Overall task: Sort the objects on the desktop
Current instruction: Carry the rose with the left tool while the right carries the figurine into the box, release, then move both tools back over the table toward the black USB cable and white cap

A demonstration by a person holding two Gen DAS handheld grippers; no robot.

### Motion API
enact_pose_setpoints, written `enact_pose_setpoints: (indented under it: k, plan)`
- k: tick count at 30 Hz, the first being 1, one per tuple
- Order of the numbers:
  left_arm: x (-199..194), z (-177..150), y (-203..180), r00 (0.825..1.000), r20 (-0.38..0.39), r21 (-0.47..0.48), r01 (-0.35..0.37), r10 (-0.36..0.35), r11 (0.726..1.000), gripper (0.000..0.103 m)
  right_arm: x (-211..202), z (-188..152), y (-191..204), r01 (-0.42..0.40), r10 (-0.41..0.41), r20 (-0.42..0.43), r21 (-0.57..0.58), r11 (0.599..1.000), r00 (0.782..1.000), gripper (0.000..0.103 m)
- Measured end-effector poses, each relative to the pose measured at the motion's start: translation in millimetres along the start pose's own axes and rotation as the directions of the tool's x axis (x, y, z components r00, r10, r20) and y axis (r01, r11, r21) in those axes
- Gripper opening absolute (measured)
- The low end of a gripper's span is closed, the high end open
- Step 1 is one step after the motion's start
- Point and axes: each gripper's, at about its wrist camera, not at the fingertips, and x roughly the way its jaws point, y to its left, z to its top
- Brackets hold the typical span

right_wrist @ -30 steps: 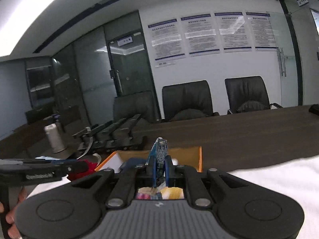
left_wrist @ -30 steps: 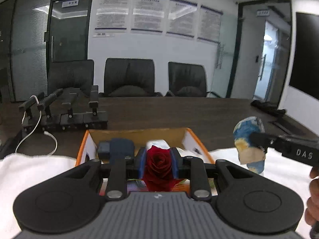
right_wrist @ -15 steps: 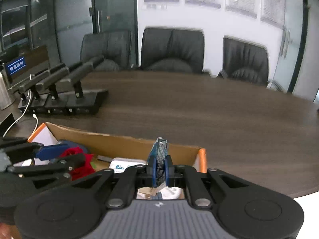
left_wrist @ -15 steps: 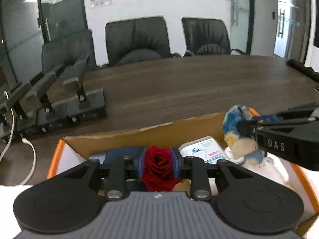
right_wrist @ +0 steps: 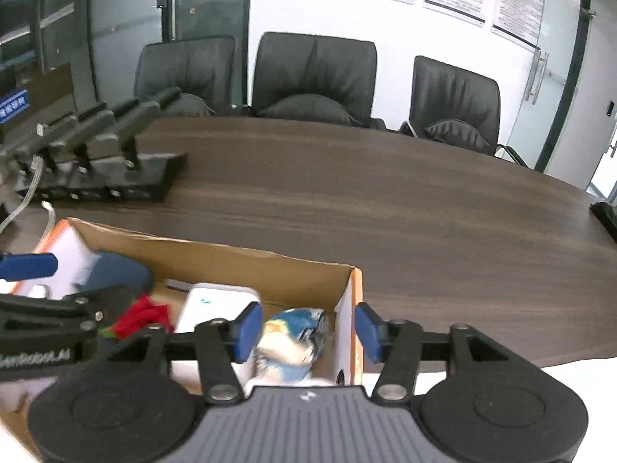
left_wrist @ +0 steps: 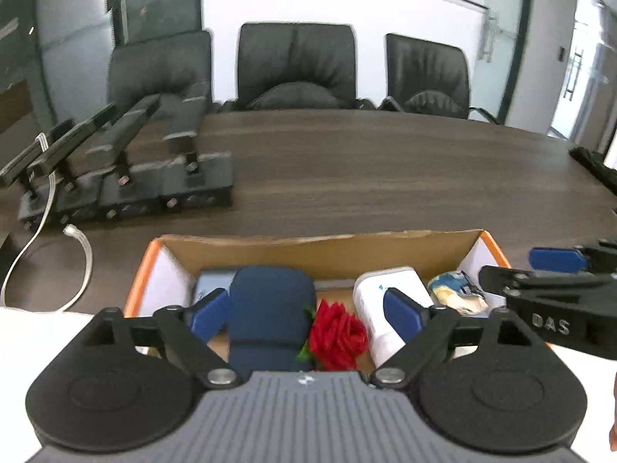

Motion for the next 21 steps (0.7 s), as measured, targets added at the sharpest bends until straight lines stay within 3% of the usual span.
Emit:
enact_pose_setpoints:
  k: [4, 7, 12, 16, 21]
  plan:
    - [-40.5, -11.7, 2.9, 0.999, -0.032, -0.017, -0.023, 0.022, 1.000, 0.101, -41.3, -10.9, 7.4, -0.061, 0.061, -0.014, -0.002, 0.998, 0.998, 0.068]
    - [-74.1, -43.5, 7.5, 0.999, -0.016, -0.041, -0.044, 0.044, 0.998, 0.103, -73.6, -34.1, 13.2, -0.104, 0.105, 0.015, -0.013, 0.994, 0.994, 0.071]
    - [-125.9, -103.1, 9.5, 0.997, 0.023, -0.032, -0.072, 0.073, 0.997, 0.103, -119.8, -94.4, 18.4, -0.164, 0.165, 0.023, -0.018, 0.986, 0.986, 0.073]
    - [-162.4, -156.3, 6.5, 0.997, 0.065, -0.055, -0.031, 0.035, 0.998, 0.103, -158.5, -154.7, 18.3, -0.223, 0.223, 0.067, -0.014, 0.975, 0.972, 0.079]
    - [-191.6, -217.9, -4.7, 0.994, 0.113, -0.061, 0.008, -0.001, 0.998, 0.103, -202.5, -233.4, 16.3, -0.240, 0.239, 0.111, -0.002, 0.971, 0.965, 0.080]
